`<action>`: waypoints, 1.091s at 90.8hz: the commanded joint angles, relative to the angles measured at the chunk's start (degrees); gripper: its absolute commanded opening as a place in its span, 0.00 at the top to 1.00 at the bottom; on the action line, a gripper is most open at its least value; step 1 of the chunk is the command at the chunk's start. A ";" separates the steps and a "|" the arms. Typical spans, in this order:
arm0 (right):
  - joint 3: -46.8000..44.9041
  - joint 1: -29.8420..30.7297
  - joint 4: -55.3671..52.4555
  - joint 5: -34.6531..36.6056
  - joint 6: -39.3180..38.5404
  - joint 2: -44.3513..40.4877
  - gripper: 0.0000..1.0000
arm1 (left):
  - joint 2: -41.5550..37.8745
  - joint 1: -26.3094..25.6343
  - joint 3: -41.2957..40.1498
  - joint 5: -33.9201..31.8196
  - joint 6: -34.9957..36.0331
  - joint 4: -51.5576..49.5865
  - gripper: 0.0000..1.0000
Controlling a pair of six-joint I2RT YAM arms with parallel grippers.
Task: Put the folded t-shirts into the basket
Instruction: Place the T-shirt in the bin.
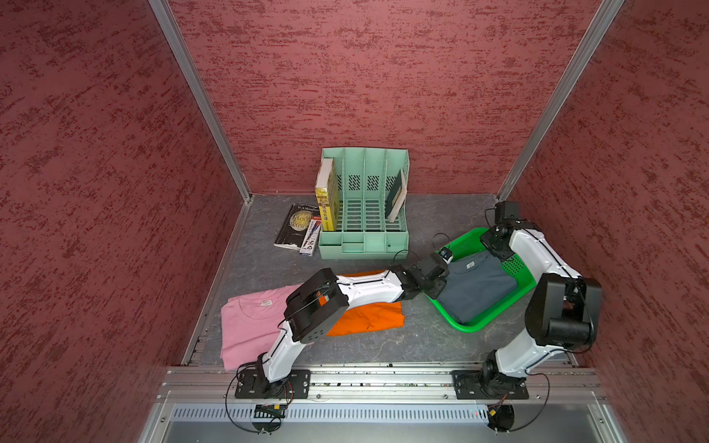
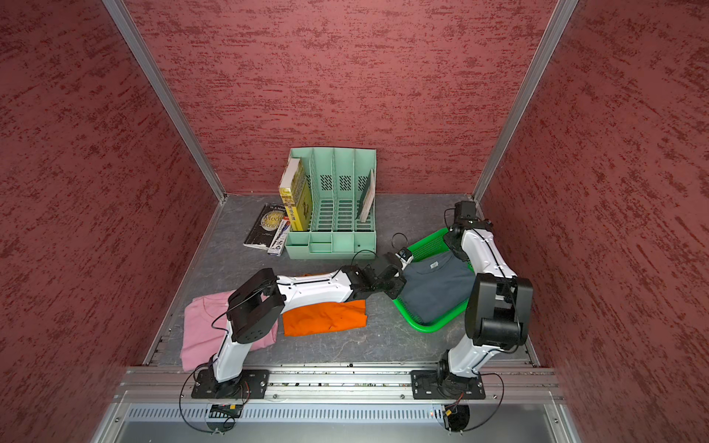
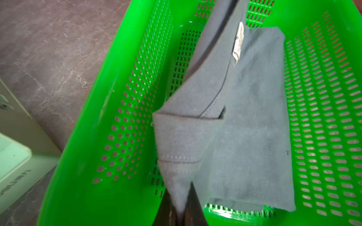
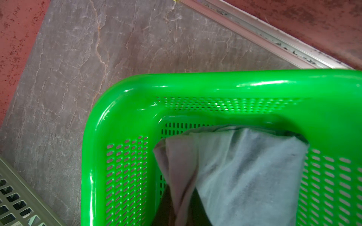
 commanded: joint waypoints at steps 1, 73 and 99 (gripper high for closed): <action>3.29 0.28 1.94 1.04 0.86 1.73 1.00 | 2.46 0.79 -0.07 -3.28 0.42 -2.45 1.00; 6.01 3.10 2.44 -1.90 1.42 7.29 0.64 | 4.06 1.76 1.90 -2.11 1.95 -7.59 0.70; 2.80 3.20 -2.76 -5.37 -0.69 -3.47 0.48 | -8.20 1.05 -3.72 -3.15 0.99 -7.46 0.43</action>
